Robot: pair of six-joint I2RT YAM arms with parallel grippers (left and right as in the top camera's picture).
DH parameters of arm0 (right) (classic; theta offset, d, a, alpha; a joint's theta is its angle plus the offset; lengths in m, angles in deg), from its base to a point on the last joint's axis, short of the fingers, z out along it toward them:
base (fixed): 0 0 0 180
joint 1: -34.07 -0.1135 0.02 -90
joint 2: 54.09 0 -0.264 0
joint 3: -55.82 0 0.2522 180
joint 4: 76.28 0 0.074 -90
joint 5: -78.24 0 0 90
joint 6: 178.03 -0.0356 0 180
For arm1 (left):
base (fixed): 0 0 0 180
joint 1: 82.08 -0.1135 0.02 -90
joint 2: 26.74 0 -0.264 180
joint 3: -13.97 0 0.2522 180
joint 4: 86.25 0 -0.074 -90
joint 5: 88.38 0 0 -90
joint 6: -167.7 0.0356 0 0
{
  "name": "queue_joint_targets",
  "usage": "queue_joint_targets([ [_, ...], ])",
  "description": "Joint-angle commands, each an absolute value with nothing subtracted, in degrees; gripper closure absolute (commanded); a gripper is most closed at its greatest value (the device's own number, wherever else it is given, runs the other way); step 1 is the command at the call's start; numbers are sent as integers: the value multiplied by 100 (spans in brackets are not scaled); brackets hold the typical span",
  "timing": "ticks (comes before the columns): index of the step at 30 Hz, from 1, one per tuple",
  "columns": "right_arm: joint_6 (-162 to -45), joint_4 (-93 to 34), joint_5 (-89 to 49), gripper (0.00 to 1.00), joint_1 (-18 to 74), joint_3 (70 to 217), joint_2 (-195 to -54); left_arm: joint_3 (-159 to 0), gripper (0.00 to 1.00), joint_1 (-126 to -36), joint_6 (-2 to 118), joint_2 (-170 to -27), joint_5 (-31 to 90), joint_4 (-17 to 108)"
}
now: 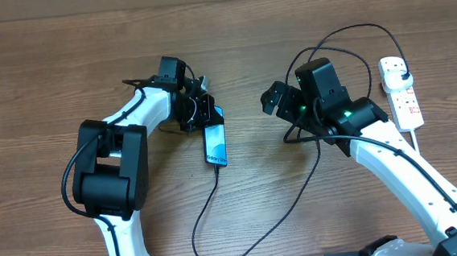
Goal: Plug charger to phone and switch on socket
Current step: 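Lower the held phone flat onto the table with the left gripper, then open the left gripper to release the phone and lift away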
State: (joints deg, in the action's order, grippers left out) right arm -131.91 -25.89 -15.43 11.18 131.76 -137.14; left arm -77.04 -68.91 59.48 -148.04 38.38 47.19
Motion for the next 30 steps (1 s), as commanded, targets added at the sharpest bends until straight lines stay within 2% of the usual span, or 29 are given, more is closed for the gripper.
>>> queue_joint_targets([
  [1, -13143, -2596, -1549, 0, 1131, 13189, -13629, -7702, 95, -6843, 5767, -14850, 3641, 4708],
  [8, -13143, -2594, -1549, 0, 1131, 13189, -13629, -7702, 87, -6843, 5730, -14850, 3636, 4706],
  [12, -13143, -2594, -1549, 0, 1131, 13189, -13629, -7702, 74, -6843, 5730, -14850, 3634, 4704],
  [16, -13143, -2596, -1547, 0, 1131, 13189, -13629, -7702, 68, -6843, 5730, -14850, 3634, 4702],
  [20, -13143, -2596, -1547, 0, 1131, 13189, -13629, -7702, 65, -6843, 5730, -14850, 3634, 4687],
  [30, -13143, -2594, -1549, 0, 1131, 13189, -13629, -7702, 65, -6843, 5732, -14850, 3632, 4673],
])
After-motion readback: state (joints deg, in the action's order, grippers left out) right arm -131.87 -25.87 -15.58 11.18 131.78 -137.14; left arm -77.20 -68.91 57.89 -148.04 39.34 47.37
